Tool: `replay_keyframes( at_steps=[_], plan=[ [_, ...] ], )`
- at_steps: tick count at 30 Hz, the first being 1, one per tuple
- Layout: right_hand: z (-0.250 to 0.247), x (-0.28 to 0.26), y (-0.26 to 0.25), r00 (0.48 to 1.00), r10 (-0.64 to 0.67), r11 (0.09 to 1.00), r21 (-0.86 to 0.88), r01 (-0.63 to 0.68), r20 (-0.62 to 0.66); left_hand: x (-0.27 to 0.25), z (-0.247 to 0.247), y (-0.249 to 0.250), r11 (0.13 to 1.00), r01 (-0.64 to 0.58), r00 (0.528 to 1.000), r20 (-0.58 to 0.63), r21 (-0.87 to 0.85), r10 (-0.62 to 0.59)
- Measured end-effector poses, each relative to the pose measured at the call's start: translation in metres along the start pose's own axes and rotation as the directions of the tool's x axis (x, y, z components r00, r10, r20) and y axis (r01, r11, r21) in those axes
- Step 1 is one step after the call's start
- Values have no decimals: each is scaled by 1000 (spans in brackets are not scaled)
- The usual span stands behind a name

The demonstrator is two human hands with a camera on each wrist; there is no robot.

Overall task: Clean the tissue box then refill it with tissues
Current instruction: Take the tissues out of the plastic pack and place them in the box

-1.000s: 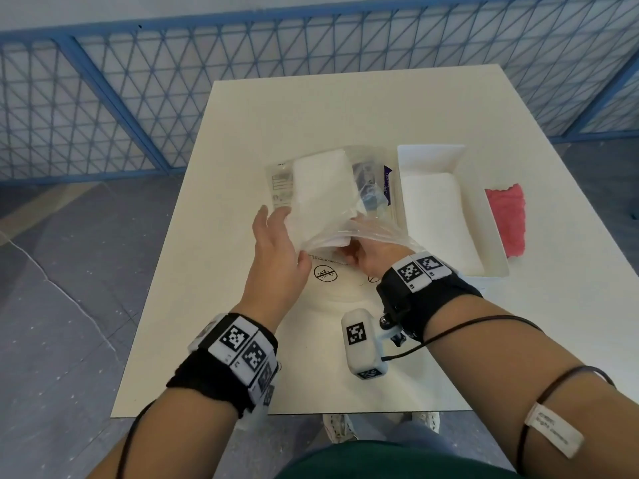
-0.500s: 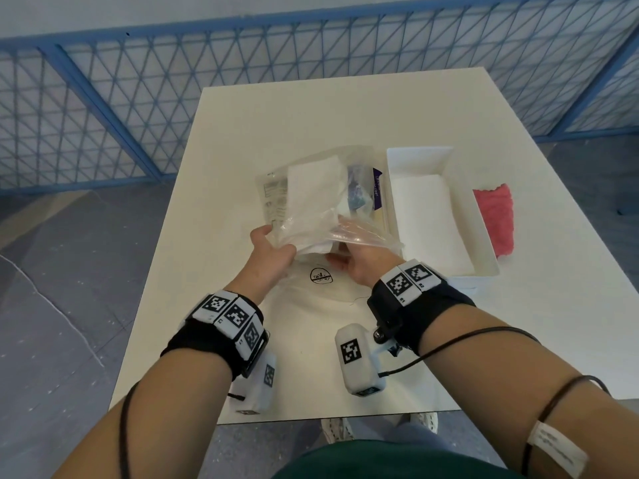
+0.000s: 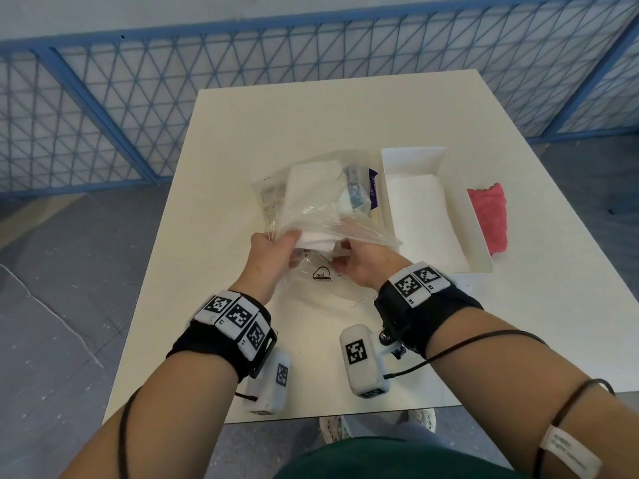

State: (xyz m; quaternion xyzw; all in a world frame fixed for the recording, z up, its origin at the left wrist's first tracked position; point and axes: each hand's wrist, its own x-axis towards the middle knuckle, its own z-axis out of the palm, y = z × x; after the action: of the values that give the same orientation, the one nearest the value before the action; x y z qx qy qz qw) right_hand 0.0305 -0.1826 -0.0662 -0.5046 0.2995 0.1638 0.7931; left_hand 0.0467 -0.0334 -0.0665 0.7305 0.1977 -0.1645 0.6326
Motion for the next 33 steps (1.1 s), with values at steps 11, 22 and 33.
replay_keyframes(
  at_steps=[11, 22, 33],
  plan=[
    [-5, -3, -3, 999, 19, 992, 124, -24, 46, -8, -3, -1, 986, -55, 996, 76, 159, 44],
    [-11, -1, 0, 971, 220, 958, 167, -234, 97, -21, -17, -9, 932, -137, 969, 239, 336, 56],
    [-20, 3, 2, 994, 58, 963, -259, -80, -90, -16, -38, 1, 968, 19, 868, 476, 251, -140]
  ],
)
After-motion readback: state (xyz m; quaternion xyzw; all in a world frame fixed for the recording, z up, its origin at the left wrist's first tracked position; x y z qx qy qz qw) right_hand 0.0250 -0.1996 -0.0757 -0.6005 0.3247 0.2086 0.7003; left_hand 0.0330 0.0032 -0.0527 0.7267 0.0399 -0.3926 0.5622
